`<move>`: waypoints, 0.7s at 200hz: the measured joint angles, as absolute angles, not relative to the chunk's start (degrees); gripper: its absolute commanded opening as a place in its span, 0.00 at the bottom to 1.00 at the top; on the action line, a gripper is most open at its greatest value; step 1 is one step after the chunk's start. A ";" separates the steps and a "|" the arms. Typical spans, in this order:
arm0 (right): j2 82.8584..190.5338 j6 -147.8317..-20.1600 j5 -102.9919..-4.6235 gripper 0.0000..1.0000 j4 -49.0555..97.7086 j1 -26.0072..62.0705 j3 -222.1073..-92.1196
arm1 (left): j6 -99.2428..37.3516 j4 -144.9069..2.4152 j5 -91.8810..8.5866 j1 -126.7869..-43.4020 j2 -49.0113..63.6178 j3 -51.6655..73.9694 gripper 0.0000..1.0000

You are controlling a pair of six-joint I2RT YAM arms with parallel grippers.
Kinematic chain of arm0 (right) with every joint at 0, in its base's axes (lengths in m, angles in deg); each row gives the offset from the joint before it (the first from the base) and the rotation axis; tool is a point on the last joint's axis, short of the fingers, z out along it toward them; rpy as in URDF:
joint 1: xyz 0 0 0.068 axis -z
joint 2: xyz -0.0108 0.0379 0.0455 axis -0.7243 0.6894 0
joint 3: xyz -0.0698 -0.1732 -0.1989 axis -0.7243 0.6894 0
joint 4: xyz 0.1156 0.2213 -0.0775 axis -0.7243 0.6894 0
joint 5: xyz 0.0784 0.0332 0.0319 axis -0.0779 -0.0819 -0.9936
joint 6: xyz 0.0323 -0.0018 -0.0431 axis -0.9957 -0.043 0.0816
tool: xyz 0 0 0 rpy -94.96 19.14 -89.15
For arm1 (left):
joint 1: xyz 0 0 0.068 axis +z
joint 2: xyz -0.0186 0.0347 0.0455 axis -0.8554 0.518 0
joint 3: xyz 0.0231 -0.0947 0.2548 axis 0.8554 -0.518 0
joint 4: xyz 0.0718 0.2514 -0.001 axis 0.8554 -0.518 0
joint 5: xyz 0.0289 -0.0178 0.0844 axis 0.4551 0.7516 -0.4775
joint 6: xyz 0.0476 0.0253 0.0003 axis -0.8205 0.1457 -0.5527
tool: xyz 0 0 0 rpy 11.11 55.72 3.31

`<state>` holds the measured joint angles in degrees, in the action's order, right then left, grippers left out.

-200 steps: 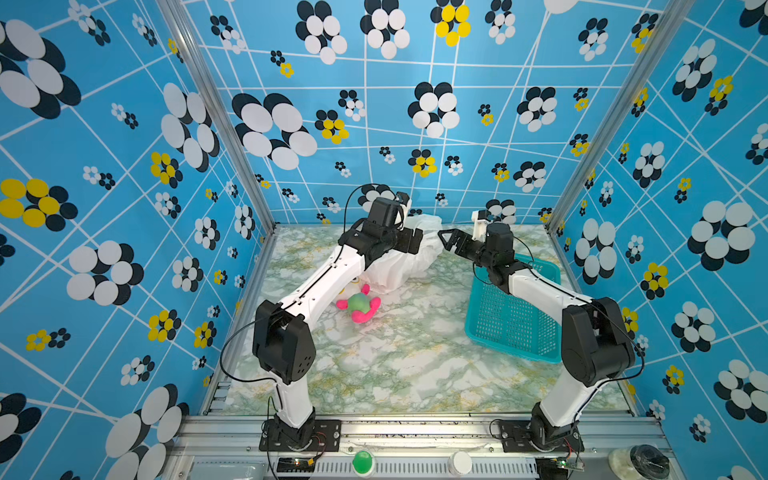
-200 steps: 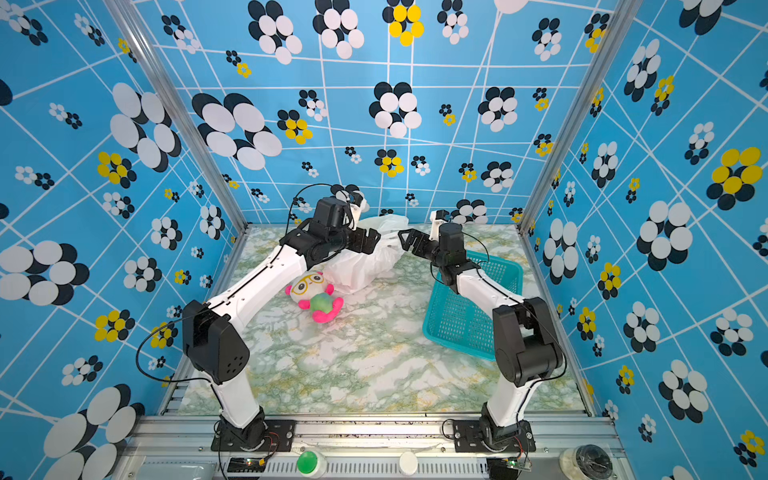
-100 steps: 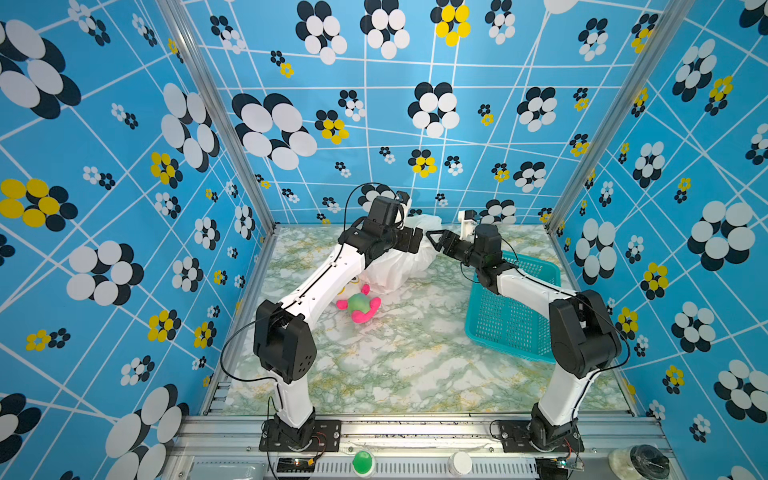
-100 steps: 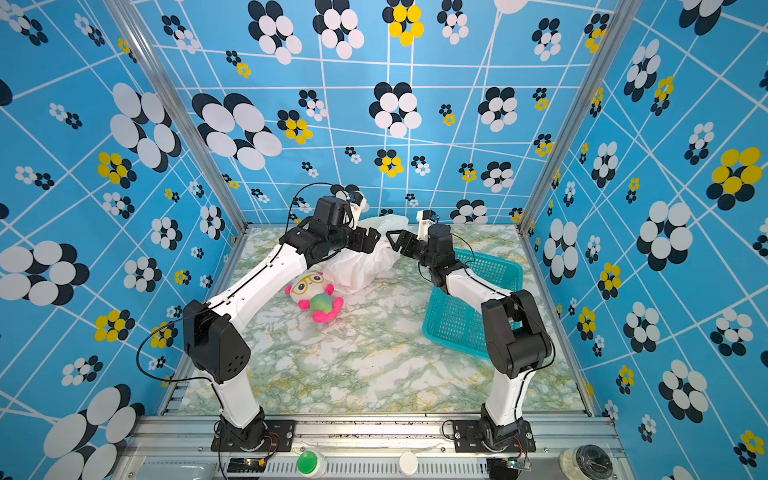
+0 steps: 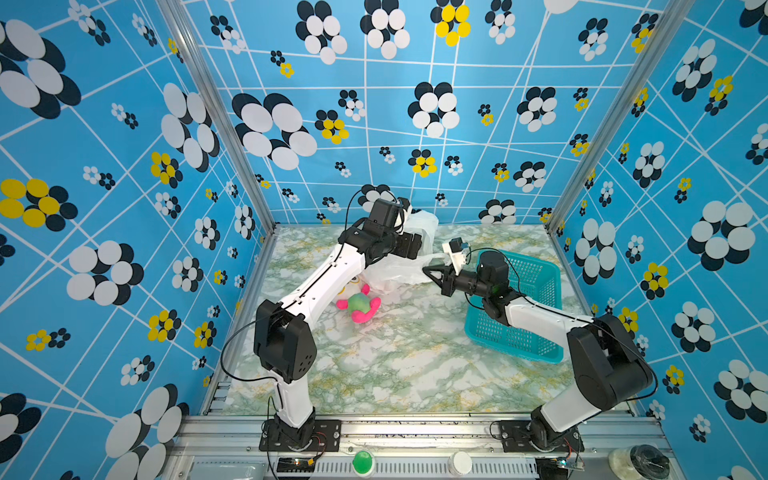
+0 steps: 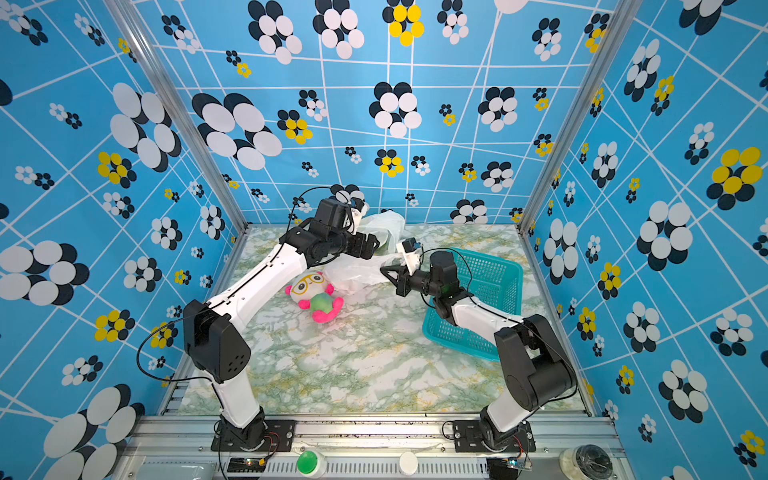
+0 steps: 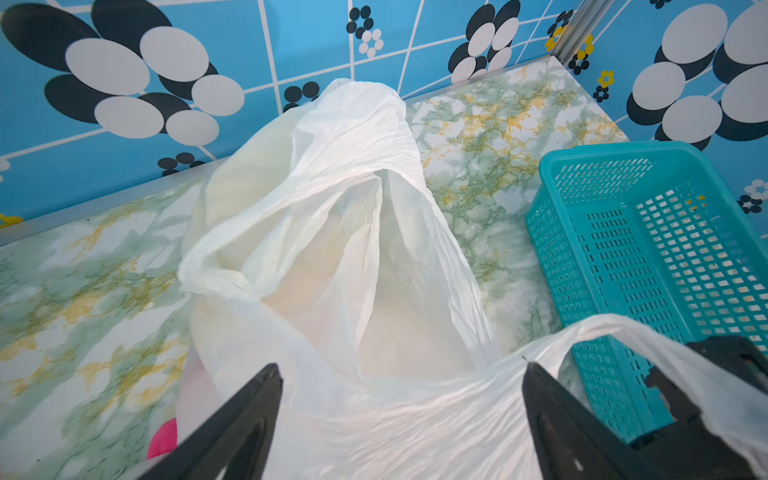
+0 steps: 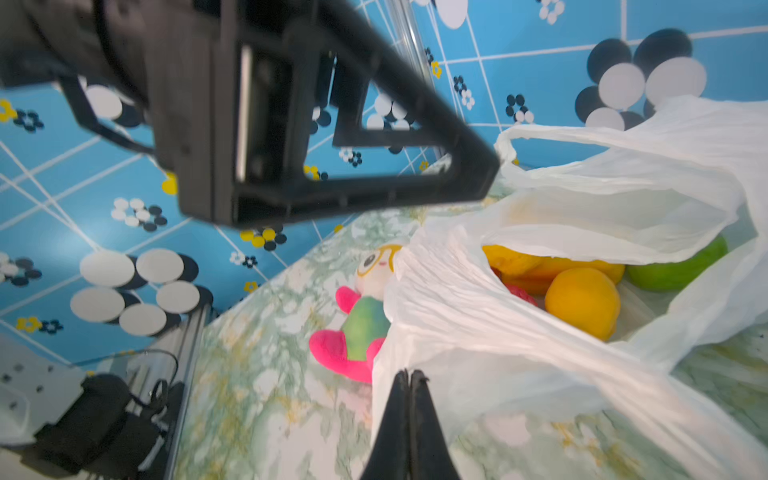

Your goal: Untie the knot of the plastic bag and take out the fruit

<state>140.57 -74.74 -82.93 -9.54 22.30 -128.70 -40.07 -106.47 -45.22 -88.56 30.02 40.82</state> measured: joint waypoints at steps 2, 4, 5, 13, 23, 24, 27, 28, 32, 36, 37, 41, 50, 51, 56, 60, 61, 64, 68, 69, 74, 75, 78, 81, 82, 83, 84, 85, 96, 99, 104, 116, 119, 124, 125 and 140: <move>140.60 -73.98 -83.17 0.00 -9.06 22.30 -128.44 | -40.07 -106.75 -45.13 -88.58 30.02 40.82 0.90; 140.64 -73.24 -83.26 0.00 -8.71 22.32 -128.24 | -40.04 -106.84 -45.04 -88.58 30.02 40.82 0.90; 140.66 -72.89 -83.28 0.00 -8.54 22.32 -128.18 | -40.07 -106.93 -45.02 -88.63 30.02 40.82 0.90; 140.84 -69.96 -83.65 0.00 -6.70 22.32 -127.94 | -40.07 -107.61 -45.02 -88.78 30.06 40.82 0.90; 140.95 -67.03 -84.22 0.00 -5.56 22.32 -127.94 | -40.07 -108.26 -45.02 -89.02 30.08 40.82 0.89; 140.95 -66.85 -84.29 0.00 -5.50 22.32 -127.94 | -40.07 -108.33 -45.02 -89.04 30.08 40.82 0.89; 140.95 -65.98 -84.62 0.00 -5.24 22.32 -127.94 | -40.07 -108.44 -45.06 -89.18 30.08 40.80 0.89; 140.95 -65.78 -84.64 0.00 -5.22 22.32 -127.94 | -40.07 -108.52 -45.06 -89.22 30.08 40.80 0.89; 140.95 -64.82 -84.90 0.00 -5.08 22.30 -127.94 | -40.07 -108.70 -45.06 -89.31 30.08 40.80 0.89; 140.95 -63.84 -85.10 0.00 -5.04 22.25 -127.94 | -40.07 -108.79 -45.06 -89.50 30.08 40.75 0.89; 140.95 -63.71 -85.14 0.00 -5.04 22.25 -127.94 | -40.07 -108.76 -45.08 -89.57 30.08 40.73 0.89; 140.95 -62.77 -85.32 0.00 -4.89 22.16 -127.94 | -40.07 -108.79 -45.15 -89.72 30.08 40.64 0.89; 140.95 -60.82 -85.73 0.00 -4.60 21.99 -127.94 | -40.07 -108.87 -45.50 -90.16 30.08 40.32 0.89; 140.92 -60.69 -85.75 0.00 -4.60 21.97 -127.94 | -40.07 -108.90 -45.50 -90.25 30.08 40.25 0.89; 140.88 -59.55 -85.86 0.00 -4.58 21.77 -127.87 | -40.07 -108.92 -45.70 -90.51 30.08 39.97 0.89; 140.86 -58.79 -85.95 0.00 -4.47 21.60 -127.83 | -40.09 -109.07 -45.85 -90.77 30.08 39.75 0.89; 140.86 -58.66 -85.95 0.00 -4.47 21.57 -127.83 | -40.09 -109.16 -45.96 -90.86 30.08 39.68 0.89; 140.81 -58.00 -85.99 0.00 -4.30 21.42 -127.83 | -40.11 -109.35 -45.96 -90.99 30.11 39.57 0.89; 140.75 -57.35 -85.97 0.00 -4.12 21.22 -127.80 | -40.13 -109.79 -46.29 -91.30 30.26 39.49 0.89; 140.73 -57.08 -85.99 0.00 -4.10 21.14 -127.78 | -40.13 -109.86 -46.31 -91.34 30.28 39.49 0.89; 140.60 -56.01 -85.95 0.00 -3.82 20.81 -127.74 | -40.22 -110.25 -46.66 -91.75 30.50 39.44 0.89; 140.57 -55.90 -85.95 0.00 -3.77 20.77 -127.74 | -40.22 -110.32 -46.72 -91.86 30.52 39.44 0.89; 140.51 -55.29 -85.97 0.00 -3.64 20.59 -127.67 | -40.26 -110.51 -46.90 -92.06 30.67 39.44 0.89; 140.40 -54.44 -85.95 0.00 -3.58 20.35 -127.56 | -40.31 -110.71 -47.20 -92.34 30.85 39.44 0.89; 140.33 -54.22 -85.99 0.00 -3.53 20.24 -127.50 | -40.33 -110.73 -47.29 -92.45 30.92 39.44 0.89; 140.31 -54.07 -85.99 0.00 -3.51 20.20 -127.48 | -40.33 -110.80 -47.36 -92.50 30.96 39.44 0.89; 140.25 -53.72 -85.99 0.00 -3.44 20.11 -127.43 | -40.35 -110.93 -47.47 -92.63 31.07 39.44 0.89; 140.20 -53.43 -86.02 0.00 -3.38 20.04 -127.39 | -40.37 -110.97 -47.55 -92.69 31.13 39.44 0.89; 139.70 -50.59 -86.04 0.00 -3.16 19.10 -126.58 | -40.79 -111.67 -48.63 -93.83 32.05 39.44 0.89; 139.52 -49.94 -86.04 0.00 -3.23 18.82 -126.23 | -40.85 -111.80 -49.00 -94.07 32.36 39.44 0.89; 139.26 -48.93 -85.95 0.00 -3.27 18.43 -125.64 | -41.01 -112.04 -49.48 -94.53 32.77 39.44 0.89; 138.45 -46.85 -85.88 0.01 -3.36 17.77 -123.96 | -41.20 -112.85 -50.68 -95.45 34.04 39.42 0.89; 138.21 -46.26 -85.91 0.04 -3.34 17.64 -123.50 | -41.22 -113.03 -50.88 -95.62 34.28 39.42 0.89; 137.89 -45.61 -85.93 0.08 -3.34 17.62 -122.84 | -41.25 -113.33 -51.29 -95.84 34.74 39.42 0.89; 137.82 -45.50 -85.93 0.09 -3.34 17.60 -122.76 | -41.25 -113.38 -51.36 -95.86 34.81 39.42 0.89; 136.31 -43.90 -85.51 0.21 -3.93 17.47 -120.74 | -41.40 -114.19 -52.41 -95.95 36.20 39.49 0.89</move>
<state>136.31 -43.90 -85.51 -3.93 17.47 -120.74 -41.40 -114.19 -52.41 -95.95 36.20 39.49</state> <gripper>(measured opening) 0.129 0.891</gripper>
